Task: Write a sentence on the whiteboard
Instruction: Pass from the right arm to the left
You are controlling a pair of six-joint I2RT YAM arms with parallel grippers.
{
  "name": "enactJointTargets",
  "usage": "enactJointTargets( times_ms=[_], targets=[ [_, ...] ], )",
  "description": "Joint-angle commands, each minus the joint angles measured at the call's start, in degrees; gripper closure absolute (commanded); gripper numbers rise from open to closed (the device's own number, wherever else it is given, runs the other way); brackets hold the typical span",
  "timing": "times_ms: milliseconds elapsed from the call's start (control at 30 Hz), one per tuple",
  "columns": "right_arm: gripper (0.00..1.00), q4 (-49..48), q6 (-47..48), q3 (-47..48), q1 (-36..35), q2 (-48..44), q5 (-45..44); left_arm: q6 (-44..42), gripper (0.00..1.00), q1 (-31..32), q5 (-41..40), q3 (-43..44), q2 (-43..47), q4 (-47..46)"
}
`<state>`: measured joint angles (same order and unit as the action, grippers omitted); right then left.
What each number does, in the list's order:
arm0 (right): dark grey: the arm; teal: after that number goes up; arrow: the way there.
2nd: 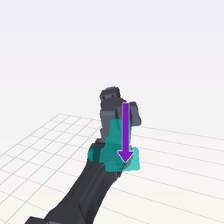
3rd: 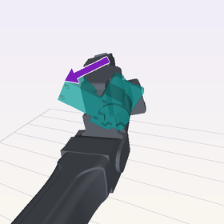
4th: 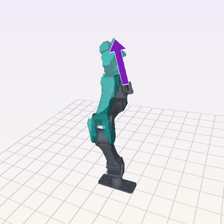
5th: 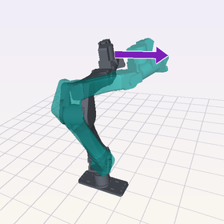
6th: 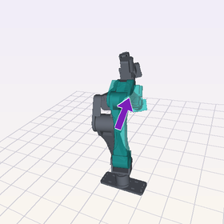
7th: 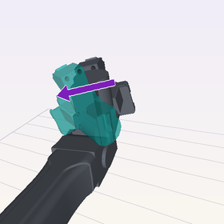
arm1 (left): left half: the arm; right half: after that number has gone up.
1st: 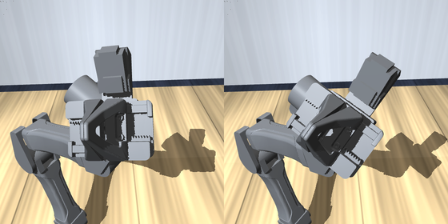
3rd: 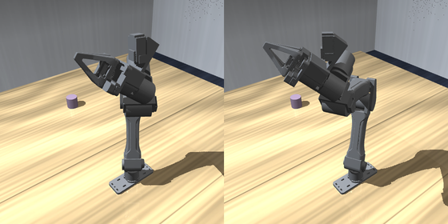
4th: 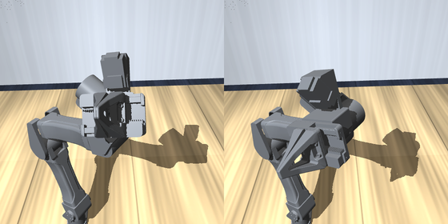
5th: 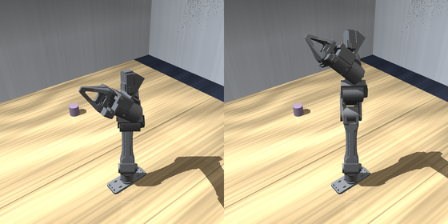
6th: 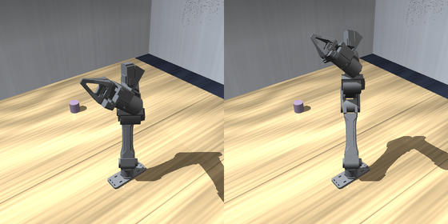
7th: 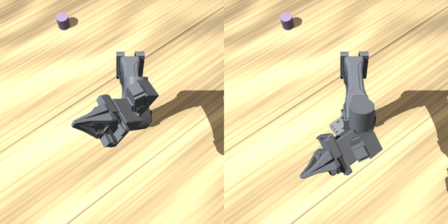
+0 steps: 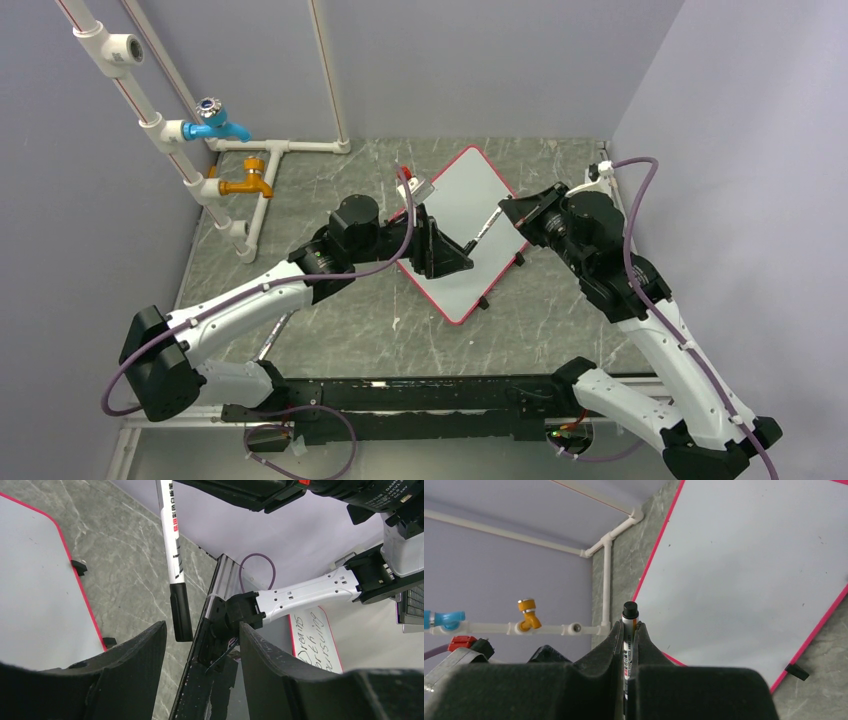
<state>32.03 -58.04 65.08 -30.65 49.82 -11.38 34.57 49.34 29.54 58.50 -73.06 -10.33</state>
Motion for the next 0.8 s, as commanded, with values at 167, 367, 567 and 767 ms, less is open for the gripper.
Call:
enactJointTargets(
  times_ms=[167,367,567,767],
  targets=[
    [1.00,-5.04,0.94,1.46,-0.10,-1.20,2.33,0.62,0.47,0.42,2.23,2.88,-1.01,-4.09],
    [1.00,-6.07,0.57,0.81,-0.10,-1.33,3.34,2.95,0.55,0.45,2.68,2.08,-2.05,-8.42],
    [1.00,-6.36,0.60,-0.02,-0.11,-2.02,3.73,2.93,0.98,0.50,1.17,2.36,-2.19,-7.84],
    [0.92,-9.72,7.01,-1.39,-0.11,-2.69,10.44,-1.16,1.00,0.51,2.05,4.83,-1.59,-2.52]
  ],
)
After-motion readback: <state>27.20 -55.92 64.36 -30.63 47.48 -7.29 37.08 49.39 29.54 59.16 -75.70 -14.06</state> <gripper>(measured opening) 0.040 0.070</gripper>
